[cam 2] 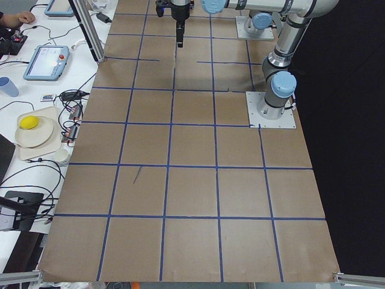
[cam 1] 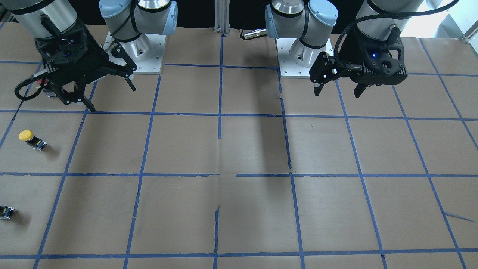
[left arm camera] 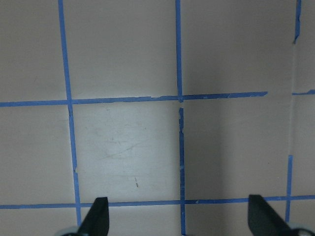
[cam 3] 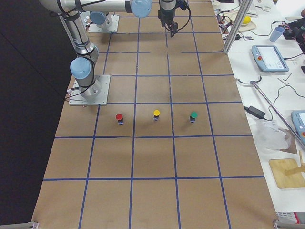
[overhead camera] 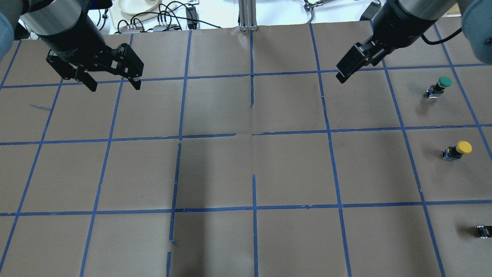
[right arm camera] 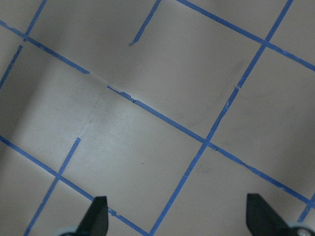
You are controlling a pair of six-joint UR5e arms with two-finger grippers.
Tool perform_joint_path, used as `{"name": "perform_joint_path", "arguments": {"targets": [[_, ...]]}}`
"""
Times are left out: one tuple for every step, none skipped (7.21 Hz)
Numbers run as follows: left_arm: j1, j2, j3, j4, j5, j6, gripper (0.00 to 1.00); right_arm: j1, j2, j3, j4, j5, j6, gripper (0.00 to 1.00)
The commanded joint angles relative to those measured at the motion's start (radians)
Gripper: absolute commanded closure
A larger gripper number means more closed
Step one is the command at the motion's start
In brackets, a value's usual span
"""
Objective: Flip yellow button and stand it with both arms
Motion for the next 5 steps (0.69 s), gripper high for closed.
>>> {"name": "perform_joint_path", "arguments": {"targets": [[-0.009, -0.001, -0.001, -0.007, -0.02, -0.003, 0.0, 0.038, 0.091, -0.177, 0.154, -0.017, 0.235, 0.0], [-0.009, -0.001, -0.001, -0.007, -0.02, -0.003, 0.0, 0.06, 0.109, -0.219, 0.244, -0.035, 0.281, 0.0], [-0.009, 0.0, -0.001, -0.007, -0.02, -0.003, 0.0, 0.077, 0.109, -0.224, 0.253, -0.111, 0.392, 0.0], [-0.009, 0.0, -0.002, -0.009, -0.02, -0.003, 0.0, 0.092, 0.108, -0.223, 0.245, -0.138, 0.524, 0.0], [-0.009, -0.001, -0.004, -0.009, -0.02, -0.003, 0.0, 0.107, 0.108, -0.215, 0.209, -0.161, 0.545, 0.0]]}}
